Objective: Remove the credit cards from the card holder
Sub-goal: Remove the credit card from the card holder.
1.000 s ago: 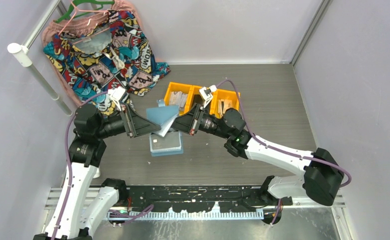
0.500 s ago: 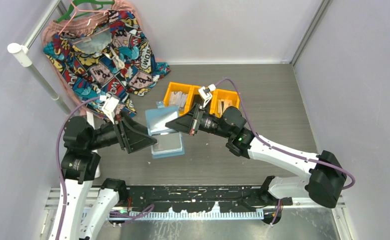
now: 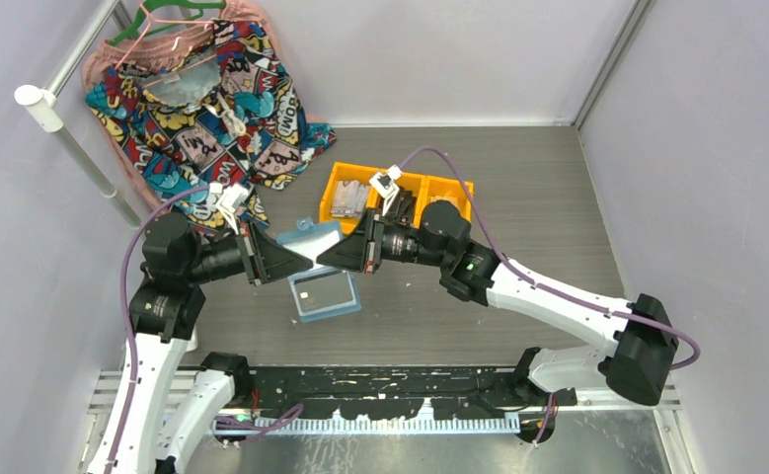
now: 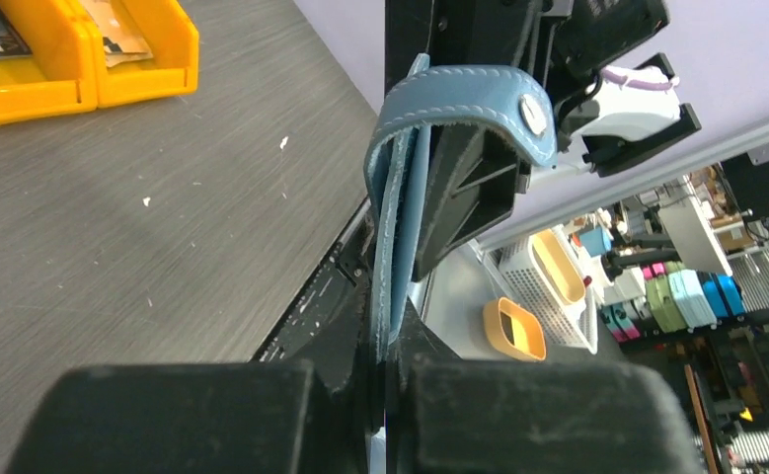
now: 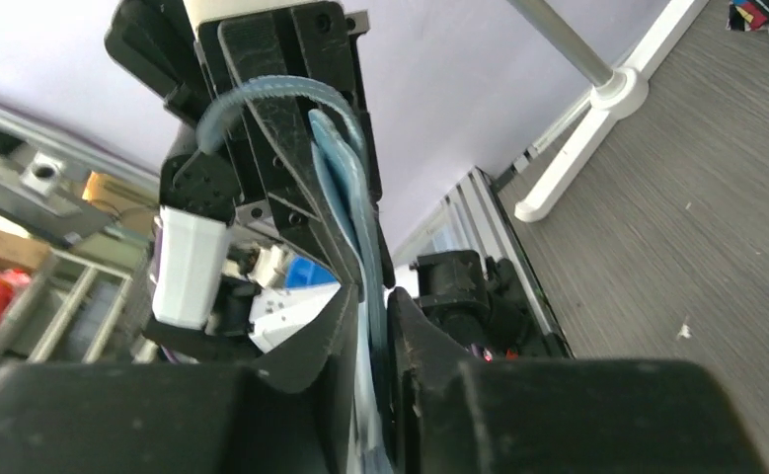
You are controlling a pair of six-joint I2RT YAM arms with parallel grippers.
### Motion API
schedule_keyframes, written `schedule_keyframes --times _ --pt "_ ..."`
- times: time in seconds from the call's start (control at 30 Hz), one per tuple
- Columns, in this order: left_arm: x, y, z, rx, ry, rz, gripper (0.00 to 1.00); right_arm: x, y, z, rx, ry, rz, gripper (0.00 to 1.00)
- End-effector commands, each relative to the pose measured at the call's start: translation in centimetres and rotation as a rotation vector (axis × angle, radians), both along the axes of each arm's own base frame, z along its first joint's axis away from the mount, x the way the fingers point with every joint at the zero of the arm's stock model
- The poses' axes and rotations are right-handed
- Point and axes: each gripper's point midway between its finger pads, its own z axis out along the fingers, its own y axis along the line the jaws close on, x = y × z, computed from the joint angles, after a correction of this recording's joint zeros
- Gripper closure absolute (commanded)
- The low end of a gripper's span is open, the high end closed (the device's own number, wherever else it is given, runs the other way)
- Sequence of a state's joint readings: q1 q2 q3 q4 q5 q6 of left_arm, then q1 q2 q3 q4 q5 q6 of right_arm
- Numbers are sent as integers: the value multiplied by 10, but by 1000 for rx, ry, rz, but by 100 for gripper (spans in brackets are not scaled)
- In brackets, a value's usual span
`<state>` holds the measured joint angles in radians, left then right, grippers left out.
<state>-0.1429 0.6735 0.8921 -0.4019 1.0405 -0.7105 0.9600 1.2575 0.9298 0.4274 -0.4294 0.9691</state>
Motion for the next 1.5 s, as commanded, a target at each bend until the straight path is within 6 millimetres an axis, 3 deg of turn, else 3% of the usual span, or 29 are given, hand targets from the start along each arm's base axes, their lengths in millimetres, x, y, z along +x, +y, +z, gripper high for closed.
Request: schedule_keyframes --times 0.0,0.07,0.17,0.3,0.47,0.5,0.57,0.6,0.63,0.73,0.83,1.0,1.2,1.47 --pt "-14 -4 5 -12 -54 -109 100 -24 -7 14 -130 -163 124 69" --pt "-23 -4 2 0 -72 -162 100 -27 -9 4 -224 -189 166 63" --pt "-34 -4 0 12 -85 -228 100 -32 -10 -4 -325 -216 235 64" --pt "-45 -3 1 28 -108 -284 100 -35 -9 -6 -418 -224 323 76" --pt "-54 0 -1 61 -145 -305 99 -35 -7 -5 -452 -224 367 99" --pt "-53 0 -3 69 -148 -297 74 -34 -5 -1 -442 -233 360 99" --pt "-54 1 -7 74 -126 -287 12 -31 -1 18 -379 -271 323 99" --pt "-53 1 -9 77 -106 -272 2 -27 0 30 -339 -289 287 99" --pt "-51 1 -11 72 -86 -254 1 -24 0 44 -285 -296 256 99" --pt "-49 -1 -15 22 -32 -215 0 -16 -5 88 -57 -303 164 99" --pt "-47 -4 1 -56 -80 -179 0 -13 -16 113 140 -286 67 99" --pt "-46 -4 19 -123 -72 -135 3 -7 -28 118 311 -205 -10 99" --pt "-42 -6 36 -201 -45 -144 26 -3 -34 110 391 -174 -87 99" --pt "-50 -7 30 -195 -26 -191 55 10 -51 94 433 -144 -218 99"
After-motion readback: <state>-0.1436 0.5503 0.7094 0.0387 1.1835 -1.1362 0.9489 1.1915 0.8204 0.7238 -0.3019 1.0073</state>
